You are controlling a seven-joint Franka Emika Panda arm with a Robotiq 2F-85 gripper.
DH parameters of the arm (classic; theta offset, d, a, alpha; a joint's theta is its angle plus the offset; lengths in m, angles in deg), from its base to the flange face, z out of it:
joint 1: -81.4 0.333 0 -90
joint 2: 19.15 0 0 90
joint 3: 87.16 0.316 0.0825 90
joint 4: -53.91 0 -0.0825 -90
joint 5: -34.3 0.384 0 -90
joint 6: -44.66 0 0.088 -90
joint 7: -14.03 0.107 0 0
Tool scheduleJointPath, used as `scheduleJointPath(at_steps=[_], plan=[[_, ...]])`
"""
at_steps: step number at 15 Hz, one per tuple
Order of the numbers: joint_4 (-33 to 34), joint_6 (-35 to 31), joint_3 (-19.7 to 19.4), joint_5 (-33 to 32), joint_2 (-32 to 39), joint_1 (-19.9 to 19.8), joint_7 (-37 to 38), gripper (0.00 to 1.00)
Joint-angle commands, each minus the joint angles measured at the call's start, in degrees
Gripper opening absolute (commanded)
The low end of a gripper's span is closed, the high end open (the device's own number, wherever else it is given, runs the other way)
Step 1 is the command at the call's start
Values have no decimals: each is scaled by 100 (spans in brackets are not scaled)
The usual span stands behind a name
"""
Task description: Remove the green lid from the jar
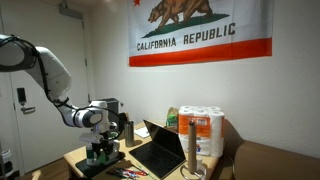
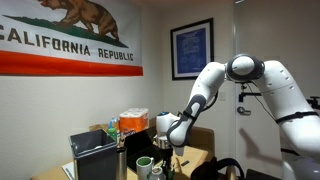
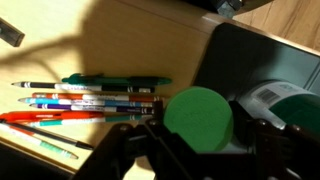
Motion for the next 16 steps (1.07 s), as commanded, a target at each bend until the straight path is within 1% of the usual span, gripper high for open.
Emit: scheduleJointPath(at_steps=[1, 3, 4, 5, 6, 7, 11, 12, 14, 16], plan=[[145, -321, -78, 2, 445, -60, -176, 40], [213, -368, -121, -1, 624, -70, -200, 40], [238, -380, -120, 24, 677, -95, -245, 76], [267, -365, -134, 31, 721, -106, -243, 91], [292, -352, -132, 38, 747, -126, -252, 96], [316, -298, -95, 76, 731, -168, -294, 100], [272, 9, 39, 226, 365, -241, -349, 100], [252, 112, 3, 207, 238, -203, -304, 100], [177, 315, 46, 309, -77, -249, -347, 100], [140, 789, -48, 273, -486, -154, -178, 100]])
